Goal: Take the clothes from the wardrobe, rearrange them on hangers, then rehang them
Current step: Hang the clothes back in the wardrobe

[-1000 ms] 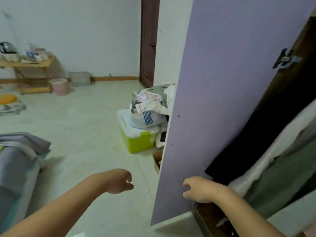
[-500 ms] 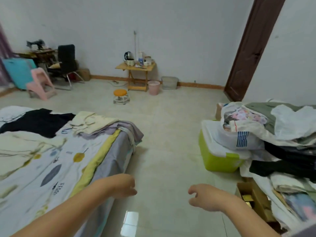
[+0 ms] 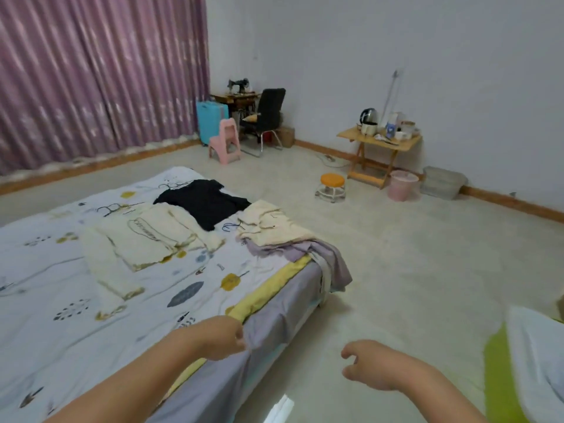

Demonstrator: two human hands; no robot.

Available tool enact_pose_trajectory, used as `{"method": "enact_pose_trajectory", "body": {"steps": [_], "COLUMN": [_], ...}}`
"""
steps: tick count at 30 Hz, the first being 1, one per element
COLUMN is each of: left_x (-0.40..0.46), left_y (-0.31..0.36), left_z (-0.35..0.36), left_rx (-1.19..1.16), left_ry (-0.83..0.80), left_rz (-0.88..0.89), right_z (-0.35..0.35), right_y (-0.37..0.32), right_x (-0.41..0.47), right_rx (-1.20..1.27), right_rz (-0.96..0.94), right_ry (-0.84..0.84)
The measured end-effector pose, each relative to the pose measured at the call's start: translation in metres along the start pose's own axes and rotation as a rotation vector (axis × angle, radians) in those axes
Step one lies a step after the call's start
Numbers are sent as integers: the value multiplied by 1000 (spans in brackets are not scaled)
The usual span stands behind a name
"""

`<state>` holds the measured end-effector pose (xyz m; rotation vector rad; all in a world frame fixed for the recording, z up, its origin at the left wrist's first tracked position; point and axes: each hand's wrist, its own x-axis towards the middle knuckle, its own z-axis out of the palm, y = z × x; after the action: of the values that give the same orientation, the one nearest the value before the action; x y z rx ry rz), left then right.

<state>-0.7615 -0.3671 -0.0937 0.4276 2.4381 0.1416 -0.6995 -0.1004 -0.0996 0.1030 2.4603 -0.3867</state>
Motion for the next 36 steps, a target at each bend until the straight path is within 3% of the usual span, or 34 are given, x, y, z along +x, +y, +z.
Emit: {"method": "enact_pose_trajectory", "body": {"steps": [10, 25, 36], "left_x": [47, 172, 284], "left_y": [-68, -281, -404], "left_z": [-22, -127, -148], "left_rx": [-266, -439, -558], "left_ry": [85, 217, 299], "left_rz": [-228, -466, -610], "right_z": [-77, -149, -167], "right_y": [-63, -274, -379], "right_x": [121, 351, 519], "right_rx": [-290, -282, -343], "right_rz": [-263, -364, -421], "right_ry": [-120, -243, -287]}}
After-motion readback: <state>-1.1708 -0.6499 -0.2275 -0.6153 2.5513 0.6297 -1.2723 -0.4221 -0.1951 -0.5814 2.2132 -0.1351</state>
